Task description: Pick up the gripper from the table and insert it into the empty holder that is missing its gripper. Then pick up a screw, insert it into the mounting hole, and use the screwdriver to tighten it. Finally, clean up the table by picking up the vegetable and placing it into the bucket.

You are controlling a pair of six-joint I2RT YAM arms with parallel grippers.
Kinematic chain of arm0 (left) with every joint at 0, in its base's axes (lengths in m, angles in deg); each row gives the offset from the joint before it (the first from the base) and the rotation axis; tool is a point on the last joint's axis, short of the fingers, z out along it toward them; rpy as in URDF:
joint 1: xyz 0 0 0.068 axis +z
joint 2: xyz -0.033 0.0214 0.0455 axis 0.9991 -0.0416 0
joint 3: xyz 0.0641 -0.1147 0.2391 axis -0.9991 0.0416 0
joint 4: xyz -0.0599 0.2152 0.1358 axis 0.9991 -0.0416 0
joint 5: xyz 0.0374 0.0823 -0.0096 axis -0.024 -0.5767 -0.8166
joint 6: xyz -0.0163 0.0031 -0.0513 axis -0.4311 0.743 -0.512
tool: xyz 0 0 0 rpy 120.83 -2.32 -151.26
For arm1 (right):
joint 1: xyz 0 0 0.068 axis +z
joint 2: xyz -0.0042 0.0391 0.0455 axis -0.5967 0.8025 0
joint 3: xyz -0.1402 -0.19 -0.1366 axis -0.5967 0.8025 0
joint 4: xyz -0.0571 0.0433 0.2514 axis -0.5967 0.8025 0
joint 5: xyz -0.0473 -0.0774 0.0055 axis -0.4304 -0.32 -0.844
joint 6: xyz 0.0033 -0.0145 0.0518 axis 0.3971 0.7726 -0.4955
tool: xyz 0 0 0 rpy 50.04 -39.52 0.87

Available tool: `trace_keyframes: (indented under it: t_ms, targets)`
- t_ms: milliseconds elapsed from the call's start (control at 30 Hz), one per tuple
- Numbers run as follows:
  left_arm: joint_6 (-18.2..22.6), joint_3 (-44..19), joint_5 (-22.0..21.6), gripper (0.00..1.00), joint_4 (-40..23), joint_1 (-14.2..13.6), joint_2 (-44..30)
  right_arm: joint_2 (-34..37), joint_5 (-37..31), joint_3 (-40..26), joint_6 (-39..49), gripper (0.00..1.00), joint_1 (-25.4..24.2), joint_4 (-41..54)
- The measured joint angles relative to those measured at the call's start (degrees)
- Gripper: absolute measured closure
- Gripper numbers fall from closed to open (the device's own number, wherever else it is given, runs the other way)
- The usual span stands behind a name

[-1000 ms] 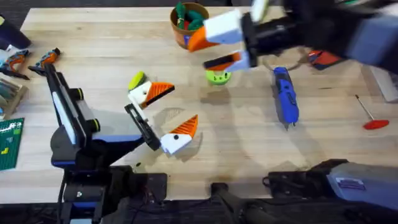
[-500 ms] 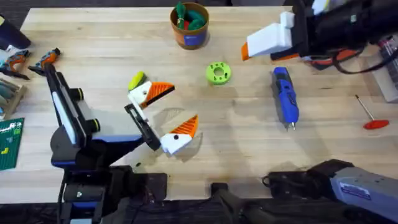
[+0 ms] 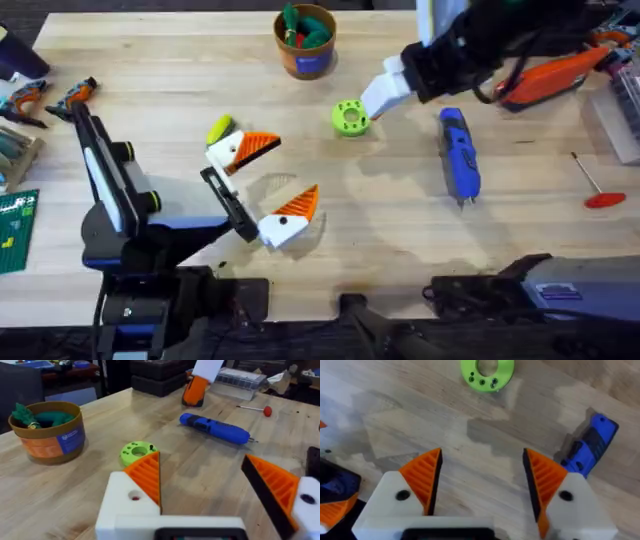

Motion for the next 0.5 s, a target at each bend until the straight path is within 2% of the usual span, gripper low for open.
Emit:
trace_keyframes:
  t_ms: [233,500]
  targets:
    - [0.00,0.00,0.00,0.015,0.00,0.00,0.00,3.29,-0.87,0.00,0.42,0.120,0.17,-0.74]
    - [0.00,0.00,0.00,0.016,0.00,0.00,0.00,3.58,-0.91,-0.02,-0.39,0.119,0.17,-2.09]
